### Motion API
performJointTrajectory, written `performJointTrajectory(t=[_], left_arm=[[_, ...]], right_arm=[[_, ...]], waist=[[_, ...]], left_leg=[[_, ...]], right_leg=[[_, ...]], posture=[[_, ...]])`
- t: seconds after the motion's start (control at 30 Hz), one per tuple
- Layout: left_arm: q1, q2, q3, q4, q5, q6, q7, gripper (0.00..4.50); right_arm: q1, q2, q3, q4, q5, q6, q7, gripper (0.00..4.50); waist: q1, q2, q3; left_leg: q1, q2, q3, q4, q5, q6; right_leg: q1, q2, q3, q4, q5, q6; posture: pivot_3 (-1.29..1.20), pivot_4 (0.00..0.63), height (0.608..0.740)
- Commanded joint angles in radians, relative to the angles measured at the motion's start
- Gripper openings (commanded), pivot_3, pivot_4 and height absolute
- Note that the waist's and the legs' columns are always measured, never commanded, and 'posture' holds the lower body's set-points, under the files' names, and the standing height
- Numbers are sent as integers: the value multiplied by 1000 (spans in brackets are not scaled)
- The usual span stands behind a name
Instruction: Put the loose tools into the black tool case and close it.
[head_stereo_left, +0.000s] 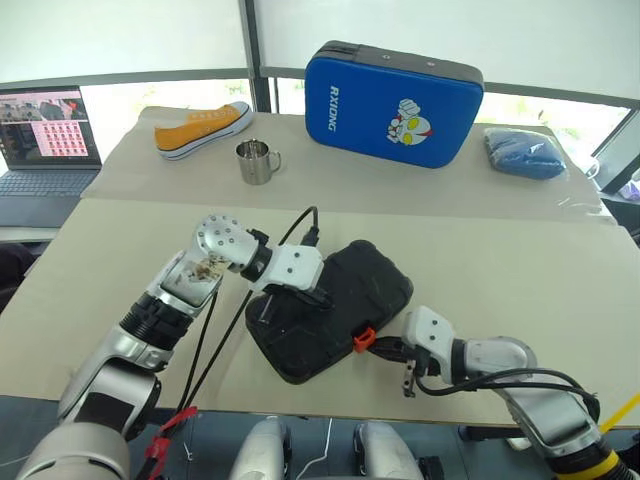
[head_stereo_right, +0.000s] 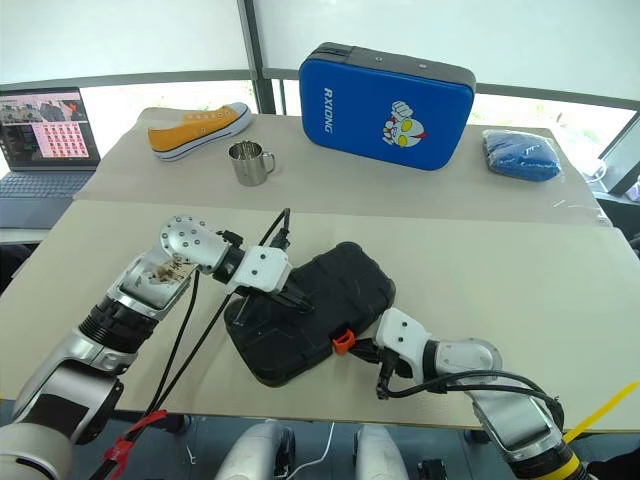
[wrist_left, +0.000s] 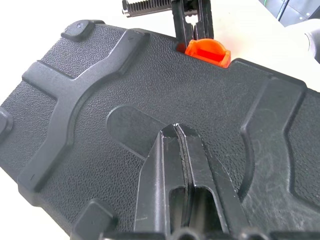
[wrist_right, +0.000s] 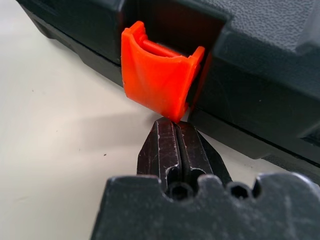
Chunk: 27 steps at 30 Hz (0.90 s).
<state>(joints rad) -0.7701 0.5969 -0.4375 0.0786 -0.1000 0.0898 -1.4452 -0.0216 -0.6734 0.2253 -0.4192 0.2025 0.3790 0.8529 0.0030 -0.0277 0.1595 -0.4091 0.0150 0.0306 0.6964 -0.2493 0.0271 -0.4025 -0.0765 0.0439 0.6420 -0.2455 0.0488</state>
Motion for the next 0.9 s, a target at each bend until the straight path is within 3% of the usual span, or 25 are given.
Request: performJointTrajectory(t=[0.03, 0.23, 0.37, 0.57, 0.9], left_arm=[[17, 0, -18, 5, 36, -3, 7, 8], [9, -4, -11, 27, 40, -20, 10, 8], [8, -6, -15, 39, 44, -37, 11, 8], [2, -29, -21, 58, 51, -55, 20, 8], [3, -33, -15, 63, 56, -65, 22, 8]], right_arm=[[-2, -16, -39, -66, 28, 4, 10, 0], [119, -150, -190, -211, 170, 53, 114, 0], [118, -169, -294, -268, 298, 125, 110, 0], [-11, -99, -218, -253, 284, 189, 8, 0], [3, -122, -125, -228, 209, 172, 16, 0]], waist=[[-3, 0, 0], [2, 0, 0], [-1, 0, 0], [-2, 0, 0], [4, 0, 0]], left_leg=[[0, 0, 0, 0, 0, 0], [-1, 0, 0, 0, 0, 0], [1, 0, 0, 0, 0, 0], [1, 0, 0, 0, 0, 0], [0, 0, -1, 0, 0, 0]], right_leg=[[0, 0, 0, 0, 0, 0], [0, 0, 0, 0, 0, 0], [1, 0, 0, 0, 0, 0], [1, 0, 0, 0, 0, 0], [0, 0, 0, 0, 0, 0]], posture=[[0, 150, 739], [0, 150, 739], [0, 150, 739], [0, 150, 739], [0, 150, 739]])
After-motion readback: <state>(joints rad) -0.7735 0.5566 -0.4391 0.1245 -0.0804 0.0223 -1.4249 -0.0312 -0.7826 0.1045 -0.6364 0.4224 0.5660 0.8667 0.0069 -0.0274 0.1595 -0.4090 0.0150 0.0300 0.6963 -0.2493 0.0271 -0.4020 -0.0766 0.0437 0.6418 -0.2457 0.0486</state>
